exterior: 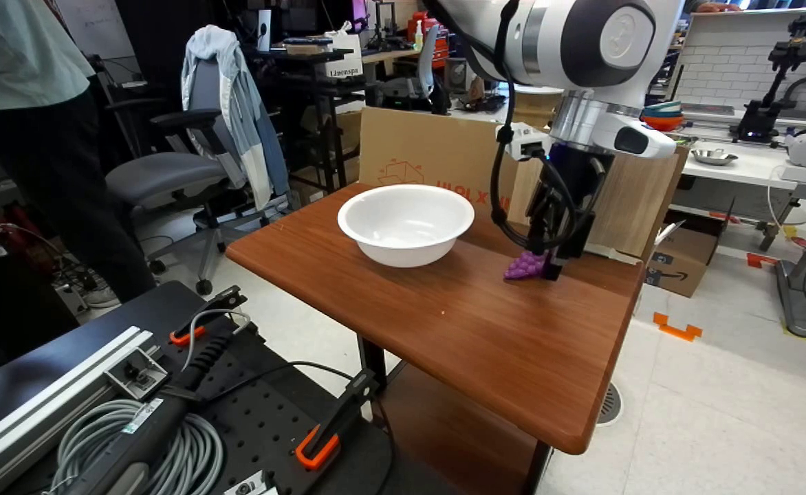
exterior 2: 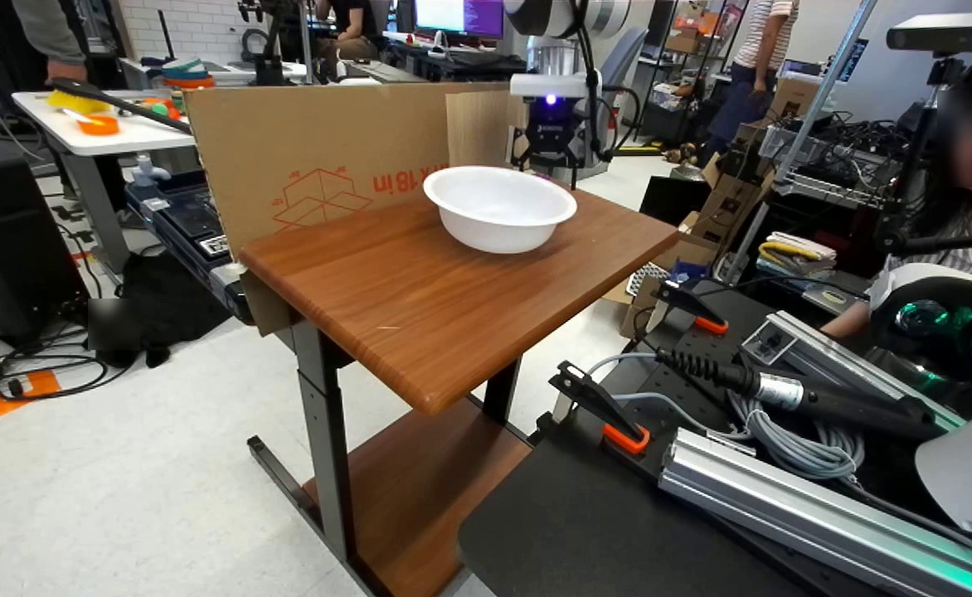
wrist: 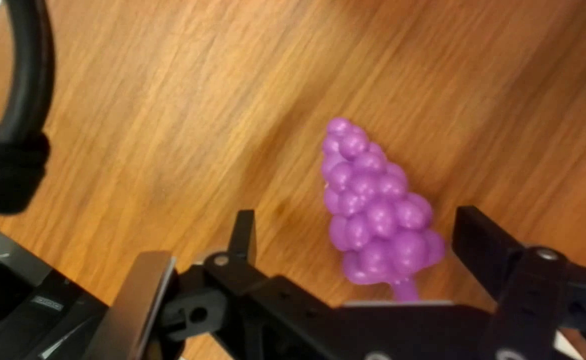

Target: Pick up the purple toy grape and put it inside the white bowl

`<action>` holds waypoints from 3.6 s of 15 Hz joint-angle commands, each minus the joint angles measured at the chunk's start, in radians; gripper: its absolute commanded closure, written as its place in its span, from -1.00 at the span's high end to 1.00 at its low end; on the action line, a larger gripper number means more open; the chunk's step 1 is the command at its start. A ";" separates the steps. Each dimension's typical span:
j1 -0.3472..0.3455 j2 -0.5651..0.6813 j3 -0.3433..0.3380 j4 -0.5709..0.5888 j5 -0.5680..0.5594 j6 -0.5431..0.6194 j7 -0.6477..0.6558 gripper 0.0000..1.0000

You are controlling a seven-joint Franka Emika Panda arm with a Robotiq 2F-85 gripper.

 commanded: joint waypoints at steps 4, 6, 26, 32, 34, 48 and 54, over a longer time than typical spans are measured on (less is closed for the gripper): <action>-0.043 0.028 0.008 0.043 0.021 -0.010 -0.022 0.16; -0.044 0.024 0.012 0.038 0.024 -0.003 -0.027 -0.16; 0.094 -0.452 0.172 -0.351 0.106 0.191 -0.294 -0.50; 0.136 -0.441 0.182 -0.428 0.101 0.198 -0.281 -0.50; 0.132 -0.436 0.173 -0.443 0.098 0.195 -0.273 -0.50; 0.086 -0.413 0.120 -0.475 0.098 0.173 -0.247 0.66; 0.071 -0.585 0.145 -0.556 0.136 0.056 -0.324 1.00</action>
